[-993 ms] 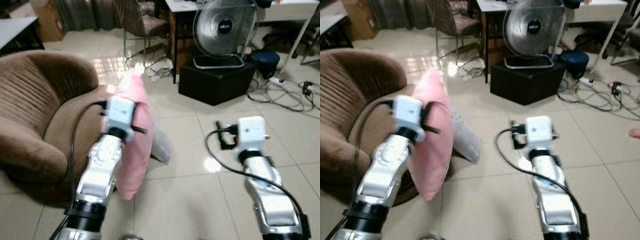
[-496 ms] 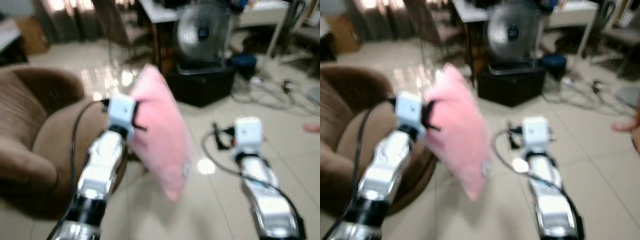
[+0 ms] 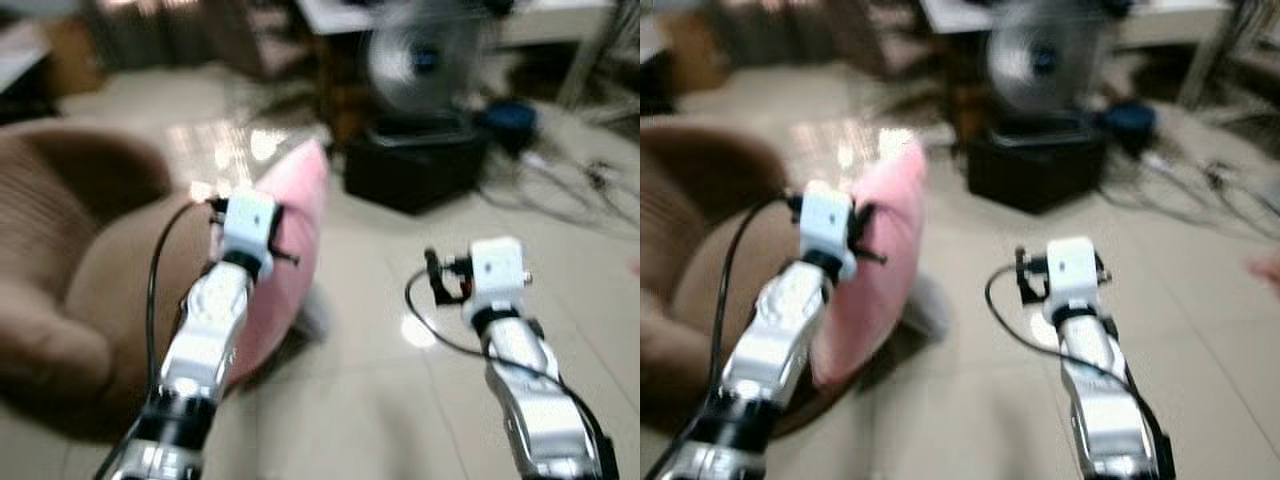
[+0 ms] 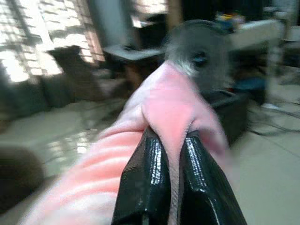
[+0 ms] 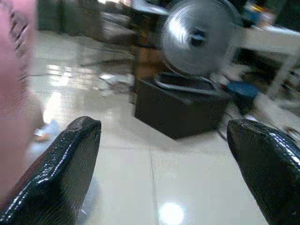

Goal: Move the pillow to the sofa from floor

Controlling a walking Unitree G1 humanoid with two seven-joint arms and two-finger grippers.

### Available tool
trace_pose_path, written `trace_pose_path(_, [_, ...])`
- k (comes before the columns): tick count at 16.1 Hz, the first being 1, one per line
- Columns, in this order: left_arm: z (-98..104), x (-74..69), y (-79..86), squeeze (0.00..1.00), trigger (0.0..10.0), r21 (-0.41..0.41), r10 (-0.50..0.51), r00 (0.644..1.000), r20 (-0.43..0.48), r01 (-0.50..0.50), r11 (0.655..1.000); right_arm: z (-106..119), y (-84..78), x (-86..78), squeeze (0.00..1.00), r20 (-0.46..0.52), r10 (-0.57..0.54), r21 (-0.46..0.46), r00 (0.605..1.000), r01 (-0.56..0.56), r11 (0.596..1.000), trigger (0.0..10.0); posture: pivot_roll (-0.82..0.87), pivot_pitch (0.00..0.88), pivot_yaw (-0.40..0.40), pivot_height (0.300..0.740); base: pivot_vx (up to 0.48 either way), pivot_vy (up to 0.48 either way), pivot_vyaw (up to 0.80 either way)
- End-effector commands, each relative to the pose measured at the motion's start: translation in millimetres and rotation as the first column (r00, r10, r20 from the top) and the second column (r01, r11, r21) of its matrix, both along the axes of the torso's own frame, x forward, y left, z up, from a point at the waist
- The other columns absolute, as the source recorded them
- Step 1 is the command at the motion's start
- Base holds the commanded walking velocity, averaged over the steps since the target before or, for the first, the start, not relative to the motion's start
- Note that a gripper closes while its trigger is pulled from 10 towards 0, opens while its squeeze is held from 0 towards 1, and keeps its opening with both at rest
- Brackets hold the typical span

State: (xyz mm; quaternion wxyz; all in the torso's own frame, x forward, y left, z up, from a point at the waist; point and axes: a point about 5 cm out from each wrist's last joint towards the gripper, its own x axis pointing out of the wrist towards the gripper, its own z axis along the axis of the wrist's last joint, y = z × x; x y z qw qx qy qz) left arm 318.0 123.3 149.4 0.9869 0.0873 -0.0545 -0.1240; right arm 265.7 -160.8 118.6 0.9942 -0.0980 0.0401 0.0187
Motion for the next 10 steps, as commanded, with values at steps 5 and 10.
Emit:
trace_pose_path(5, [13.5, 2.0, 12.0, 0.0, 10.0, 0.016, 0.041, 0.997, 0.071, -0.042, 0.999, 6.0, 12.0, 2.9, 0.0, 0.03, 0.057, 0.017, 0.998, -0.058, 0.998, 10.0, -0.07, 0.0, 0.054, 0.74, 0.392, 0.0, 0.8])
trace_pose_path(10, [12.3, 1.9, 10.1, 0.0, 10.0, 0.022, 0.03, 0.997, 0.07, -0.031, 0.999, 4.0, 9.6, 1.5, 0.0, 0.026, 0.042, 0.011, 0.999, -0.042, 0.999, 10.0, -0.07, 0.0, 0.057, 0.74, 0.389, 0.0, 0.8])
